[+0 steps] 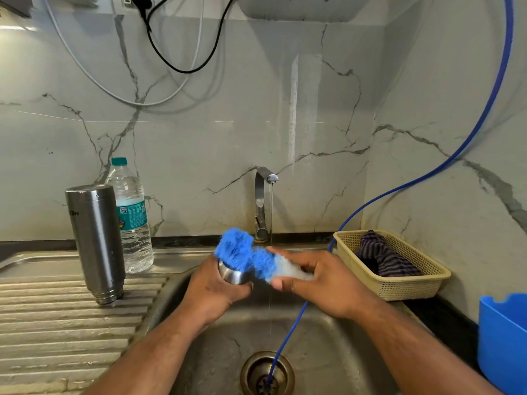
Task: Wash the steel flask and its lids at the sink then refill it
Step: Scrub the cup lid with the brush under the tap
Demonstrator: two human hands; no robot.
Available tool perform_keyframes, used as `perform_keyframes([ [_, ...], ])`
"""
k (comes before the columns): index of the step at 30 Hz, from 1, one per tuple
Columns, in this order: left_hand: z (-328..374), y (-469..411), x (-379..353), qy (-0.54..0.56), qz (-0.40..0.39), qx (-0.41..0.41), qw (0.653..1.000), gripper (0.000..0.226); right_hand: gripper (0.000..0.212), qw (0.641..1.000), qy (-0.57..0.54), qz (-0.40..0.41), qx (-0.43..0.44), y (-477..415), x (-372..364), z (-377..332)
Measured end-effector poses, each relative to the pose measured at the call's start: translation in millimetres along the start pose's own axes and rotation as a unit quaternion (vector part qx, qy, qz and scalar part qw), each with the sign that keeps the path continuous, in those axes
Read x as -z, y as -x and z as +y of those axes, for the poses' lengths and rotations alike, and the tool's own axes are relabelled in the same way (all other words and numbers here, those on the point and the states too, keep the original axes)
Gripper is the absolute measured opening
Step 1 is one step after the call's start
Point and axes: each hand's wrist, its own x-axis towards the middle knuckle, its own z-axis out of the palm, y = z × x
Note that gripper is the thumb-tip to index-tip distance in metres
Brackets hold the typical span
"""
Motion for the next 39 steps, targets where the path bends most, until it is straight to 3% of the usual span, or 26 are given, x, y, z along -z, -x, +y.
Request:
perform_keyframes([
  [2, -2, 0, 1, 0.018, 0.002, 0.009, 1.0, 0.046, 0.056, 0.999, -0.008, -0.047, -0.005, 3, 5, -2],
  [8, 3, 2, -6, 0.019, -0.02, -0.024, 0.999, 0.06, 0.048, 0.999, 0.024, 0.03, -0.019, 0, 9, 1],
  [13, 2, 1, 0, 0.029, -0.015, -0.006, 0.999, 0.043, 0.045, 0.999, 0.018, -0.033, 0.008, 4, 13, -7],
  [15, 3, 0, 3, 0.036, 0.002, -0.005, 0.999, 0.048, 0.046, 0.999, 0.029, -0.019, 0.005, 3, 19, -2],
  [18, 6, 3, -4, 0.012, -0.032, -0.016, 0.999, 0.058, 0.053, 0.998, 0.051, 0.02, 0.011, 2, 13, -3],
  [21, 5, 5, -7, 0.012, -0.051, -0.021, 0.998, 0.052, 0.053, 0.997, 0.063, -0.003, 0.036, 4, 6, -11],
  [24, 3, 2, 2, 0.03, -0.02, -0.008, 0.999, 0.047, 0.053, 0.996, 0.082, -0.027, 0.025, 5, 22, -6],
  [29, 8, 3, -4, 0.0, -0.016, -0.032, 0.999, 0.058, 0.055, 0.991, 0.128, 0.042, 0.024, 3, 20, -4],
  [34, 1, 1, 1, 0.004, -0.021, -0.015, 1.0, 0.047, 0.057, 0.992, 0.109, -0.016, 0.054, 7, 23, -8],
  [39, 11, 5, -3, -0.01, -0.02, -0.039, 0.999, 0.059, 0.056, 0.982, 0.177, 0.049, 0.04, 5, 22, -6],
])
